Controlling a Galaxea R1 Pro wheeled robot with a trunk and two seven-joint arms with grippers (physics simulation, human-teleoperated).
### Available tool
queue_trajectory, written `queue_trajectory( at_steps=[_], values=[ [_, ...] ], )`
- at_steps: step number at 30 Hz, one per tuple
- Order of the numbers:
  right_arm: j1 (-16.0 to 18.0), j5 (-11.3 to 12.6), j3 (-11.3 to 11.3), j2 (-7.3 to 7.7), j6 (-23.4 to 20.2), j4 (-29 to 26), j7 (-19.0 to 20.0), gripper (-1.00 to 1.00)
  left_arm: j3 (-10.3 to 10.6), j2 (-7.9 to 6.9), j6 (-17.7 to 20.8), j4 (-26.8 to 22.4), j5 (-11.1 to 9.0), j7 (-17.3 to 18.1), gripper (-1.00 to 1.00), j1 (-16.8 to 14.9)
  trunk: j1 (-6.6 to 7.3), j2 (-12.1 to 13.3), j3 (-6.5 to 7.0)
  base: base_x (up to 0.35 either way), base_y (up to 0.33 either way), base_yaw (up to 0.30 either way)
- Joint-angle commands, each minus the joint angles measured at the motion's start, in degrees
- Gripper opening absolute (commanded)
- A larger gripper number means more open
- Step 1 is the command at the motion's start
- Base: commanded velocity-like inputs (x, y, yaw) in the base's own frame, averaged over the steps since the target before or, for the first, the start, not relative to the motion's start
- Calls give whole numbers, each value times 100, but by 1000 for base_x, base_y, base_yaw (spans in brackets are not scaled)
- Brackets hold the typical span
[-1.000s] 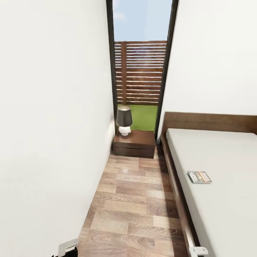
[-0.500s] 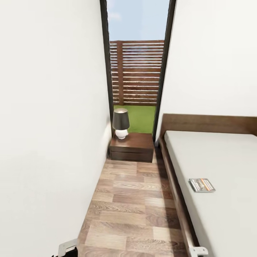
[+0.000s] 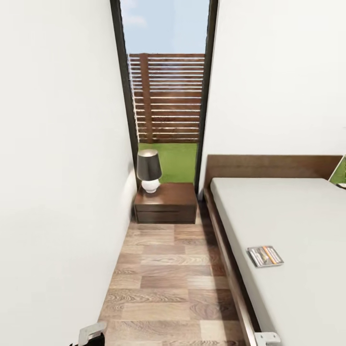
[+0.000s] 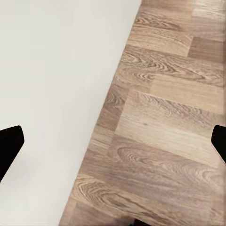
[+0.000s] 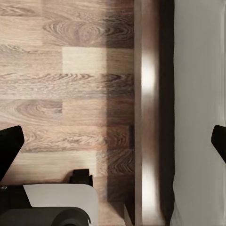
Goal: In the bedroom, move the book from the bed onto either nightstand, and place the two sandals side by side next to the bed.
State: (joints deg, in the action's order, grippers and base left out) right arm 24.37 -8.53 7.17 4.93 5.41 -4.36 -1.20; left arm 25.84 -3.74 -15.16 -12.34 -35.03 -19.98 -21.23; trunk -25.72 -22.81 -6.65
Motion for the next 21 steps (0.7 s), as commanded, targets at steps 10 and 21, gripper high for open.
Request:
queue_trajectory(
  at_steps=[10, 21],
  values=[
    [6, -61, 47, -2, 22, 8, -12, 100, 48, -3, -13, -5, -45, -32, 100, -4, -6, -11, -12, 314, 0, -20],
    [6, -61, 47, -1, 22, 6, -12, 100, 45, -3, -13, -5, -41, -29, 100, -4, -6, -11, -12, 314, 48, -23]
  ],
)
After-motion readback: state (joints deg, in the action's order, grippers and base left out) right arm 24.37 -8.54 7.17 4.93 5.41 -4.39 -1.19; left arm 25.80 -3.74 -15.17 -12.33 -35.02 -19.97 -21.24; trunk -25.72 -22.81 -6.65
